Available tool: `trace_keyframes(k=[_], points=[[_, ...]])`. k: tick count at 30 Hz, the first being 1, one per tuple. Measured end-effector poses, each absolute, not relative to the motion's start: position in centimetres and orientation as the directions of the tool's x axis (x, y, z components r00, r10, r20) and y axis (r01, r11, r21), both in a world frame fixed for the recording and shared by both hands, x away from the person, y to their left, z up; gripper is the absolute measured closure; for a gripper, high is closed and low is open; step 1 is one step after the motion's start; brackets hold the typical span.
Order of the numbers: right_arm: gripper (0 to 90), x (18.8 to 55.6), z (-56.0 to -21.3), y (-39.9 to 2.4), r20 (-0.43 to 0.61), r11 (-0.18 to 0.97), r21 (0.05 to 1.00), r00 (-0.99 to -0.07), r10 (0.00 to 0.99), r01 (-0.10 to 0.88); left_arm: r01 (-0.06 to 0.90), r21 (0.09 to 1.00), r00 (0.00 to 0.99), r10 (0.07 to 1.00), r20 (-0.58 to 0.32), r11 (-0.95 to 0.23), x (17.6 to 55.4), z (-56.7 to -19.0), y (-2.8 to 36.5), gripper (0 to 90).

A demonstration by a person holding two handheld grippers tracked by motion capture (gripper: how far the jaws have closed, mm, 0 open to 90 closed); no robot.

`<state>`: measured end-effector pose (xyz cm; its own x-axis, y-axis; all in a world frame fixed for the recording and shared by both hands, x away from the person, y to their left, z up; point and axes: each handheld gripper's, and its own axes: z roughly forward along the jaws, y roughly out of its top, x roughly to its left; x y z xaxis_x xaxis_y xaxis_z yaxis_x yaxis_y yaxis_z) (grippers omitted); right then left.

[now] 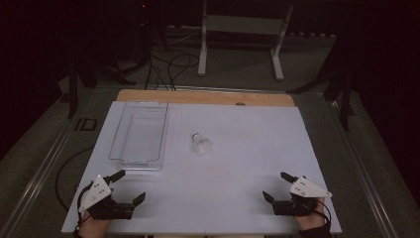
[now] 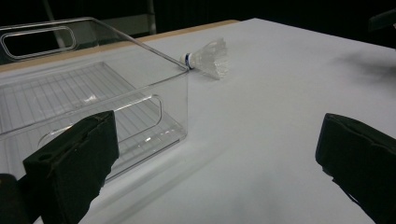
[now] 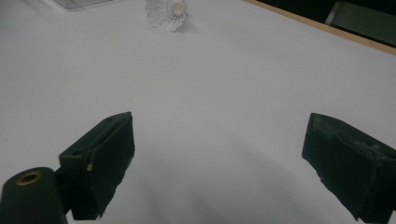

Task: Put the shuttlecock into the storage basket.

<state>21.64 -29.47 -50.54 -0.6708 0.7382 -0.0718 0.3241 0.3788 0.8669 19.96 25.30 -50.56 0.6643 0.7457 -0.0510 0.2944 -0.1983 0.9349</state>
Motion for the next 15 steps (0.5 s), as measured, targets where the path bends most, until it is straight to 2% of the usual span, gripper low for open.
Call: trace_keyframes(k=[15], points=[[9.4,21.55,-50.56,-29.46,-0.061,0.372,0.869,-0.676,0.735,0.327,0.295,0.931,0.680,0.732,-0.046,-0.215,19.99,-50.62,24.99,0.2]])
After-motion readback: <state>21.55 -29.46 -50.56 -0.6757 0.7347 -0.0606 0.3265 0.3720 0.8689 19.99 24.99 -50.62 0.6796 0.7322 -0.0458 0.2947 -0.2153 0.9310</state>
